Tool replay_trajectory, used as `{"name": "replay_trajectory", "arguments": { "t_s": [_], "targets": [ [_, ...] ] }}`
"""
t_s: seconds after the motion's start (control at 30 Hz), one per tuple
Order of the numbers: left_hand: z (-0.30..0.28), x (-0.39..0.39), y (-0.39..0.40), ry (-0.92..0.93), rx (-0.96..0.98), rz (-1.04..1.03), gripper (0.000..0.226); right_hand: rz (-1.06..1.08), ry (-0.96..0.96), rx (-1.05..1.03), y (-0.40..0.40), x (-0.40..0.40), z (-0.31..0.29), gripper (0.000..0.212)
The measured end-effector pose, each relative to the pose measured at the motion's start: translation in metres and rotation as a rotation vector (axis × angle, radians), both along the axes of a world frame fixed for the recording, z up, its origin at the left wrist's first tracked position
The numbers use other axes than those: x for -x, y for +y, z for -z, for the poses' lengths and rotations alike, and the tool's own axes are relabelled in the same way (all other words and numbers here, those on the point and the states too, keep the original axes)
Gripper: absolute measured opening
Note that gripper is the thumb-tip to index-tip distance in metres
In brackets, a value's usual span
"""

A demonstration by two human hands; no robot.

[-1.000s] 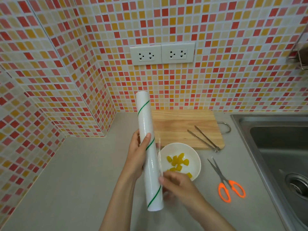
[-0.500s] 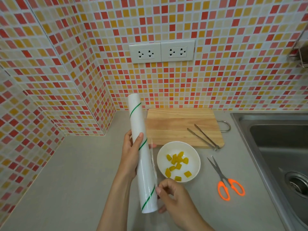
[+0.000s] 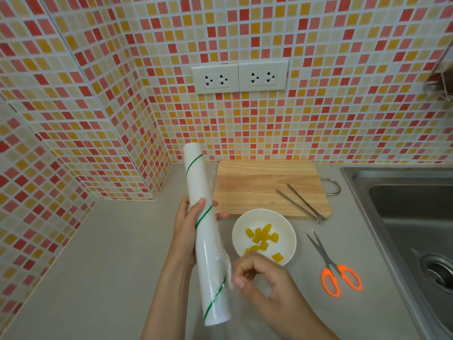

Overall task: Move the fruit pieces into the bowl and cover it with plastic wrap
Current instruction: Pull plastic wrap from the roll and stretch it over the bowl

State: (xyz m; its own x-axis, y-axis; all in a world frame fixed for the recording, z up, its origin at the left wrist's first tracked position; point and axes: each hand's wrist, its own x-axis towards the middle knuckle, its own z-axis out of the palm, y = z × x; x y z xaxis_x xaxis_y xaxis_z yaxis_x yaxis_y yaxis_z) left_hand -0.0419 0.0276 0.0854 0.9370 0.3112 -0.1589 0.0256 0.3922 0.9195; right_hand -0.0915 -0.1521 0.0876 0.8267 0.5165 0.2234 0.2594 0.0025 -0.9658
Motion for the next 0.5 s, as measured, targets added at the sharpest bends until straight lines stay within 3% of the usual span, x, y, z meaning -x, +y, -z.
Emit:
{"name": "replay_trajectory", "arguments": {
  "t_s": [0.1, 0.23, 0.5],
  "targets": [
    [-0.001, 0.003, -0.001, -0.009, 0.074, 0.061, 0.056, 0.174, 0.184, -0.138, 0.002, -0.021, -0.005, 0.013],
    [-0.002, 0.006, -0.008, -0.022, 0.126, 0.167, 0.053, 0.24, 0.404, -0.064, 0.019, -0.059, -0.017, 0.018],
    [-0.005, 0.013, -0.015, -0.05, -0.066, 0.177, 0.04, 0.18, 0.467, -0.107, 0.036, -0.082, -0.034, 0.013]
  ]
}}
